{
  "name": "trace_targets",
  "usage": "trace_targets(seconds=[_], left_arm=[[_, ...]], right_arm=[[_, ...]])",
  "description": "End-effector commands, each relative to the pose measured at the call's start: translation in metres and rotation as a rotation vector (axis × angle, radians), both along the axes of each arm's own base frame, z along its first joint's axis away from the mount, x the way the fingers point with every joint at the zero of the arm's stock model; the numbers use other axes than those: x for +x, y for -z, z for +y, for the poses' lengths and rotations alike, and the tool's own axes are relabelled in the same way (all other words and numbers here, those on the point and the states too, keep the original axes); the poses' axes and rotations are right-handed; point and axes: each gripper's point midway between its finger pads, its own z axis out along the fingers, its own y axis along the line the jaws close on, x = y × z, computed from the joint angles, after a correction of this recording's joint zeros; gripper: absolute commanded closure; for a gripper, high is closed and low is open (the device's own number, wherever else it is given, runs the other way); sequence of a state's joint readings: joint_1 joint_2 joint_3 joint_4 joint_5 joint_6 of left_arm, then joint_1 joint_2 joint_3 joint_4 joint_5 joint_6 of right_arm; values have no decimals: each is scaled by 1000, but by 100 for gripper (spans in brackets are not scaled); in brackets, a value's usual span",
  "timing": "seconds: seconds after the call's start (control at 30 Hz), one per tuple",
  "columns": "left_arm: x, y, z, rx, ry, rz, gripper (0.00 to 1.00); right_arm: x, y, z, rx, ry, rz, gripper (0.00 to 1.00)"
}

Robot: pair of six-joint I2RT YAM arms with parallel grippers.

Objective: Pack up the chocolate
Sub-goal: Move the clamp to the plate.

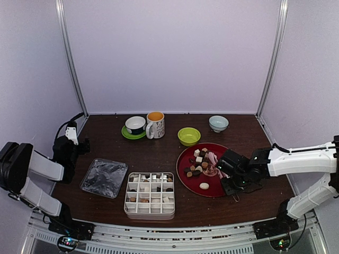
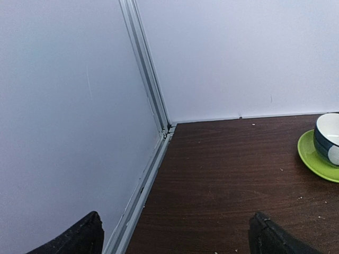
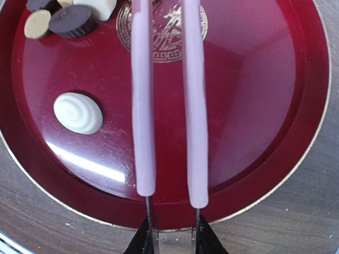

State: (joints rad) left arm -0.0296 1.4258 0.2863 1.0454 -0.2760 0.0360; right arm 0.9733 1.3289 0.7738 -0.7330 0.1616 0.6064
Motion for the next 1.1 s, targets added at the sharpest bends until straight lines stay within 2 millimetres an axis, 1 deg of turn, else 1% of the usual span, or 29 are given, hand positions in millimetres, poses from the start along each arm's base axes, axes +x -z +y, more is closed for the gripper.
trace_targets(seconds=[0.0, 0.1, 0.23, 0.33, 0.43, 0.53, 0.63, 0.9, 1.07], left_arm=[[4, -13, 2, 7, -2, -44, 2], [4, -13, 2, 7, -3, -44, 2], [4, -13, 2, 8, -4, -44, 2], [4, -13, 2, 7, -3, -44, 2], [4, -13, 2, 6, -2, -45, 2], [4, -13, 2, 7, -3, -44, 2], [4, -13, 2, 7, -2, -45, 2], [4, -12, 2, 7, -3, -43, 2], [4, -13, 2, 8, -3, -45, 2]], right_arm=[[9, 3, 11, 3, -26, -12, 76], [7, 11, 13, 2, -29, 4, 74], [7, 15, 13, 9, -26, 5, 71], [5, 17, 12, 12, -28, 9, 66], [4, 17, 11, 24, -28, 5, 61], [3, 16, 9, 26, -27, 3, 60], [4, 14, 10, 28, -27, -1, 58], [10, -1, 13, 60, -23, -46, 37], [13, -10, 10, 69, -18, -82, 30]])
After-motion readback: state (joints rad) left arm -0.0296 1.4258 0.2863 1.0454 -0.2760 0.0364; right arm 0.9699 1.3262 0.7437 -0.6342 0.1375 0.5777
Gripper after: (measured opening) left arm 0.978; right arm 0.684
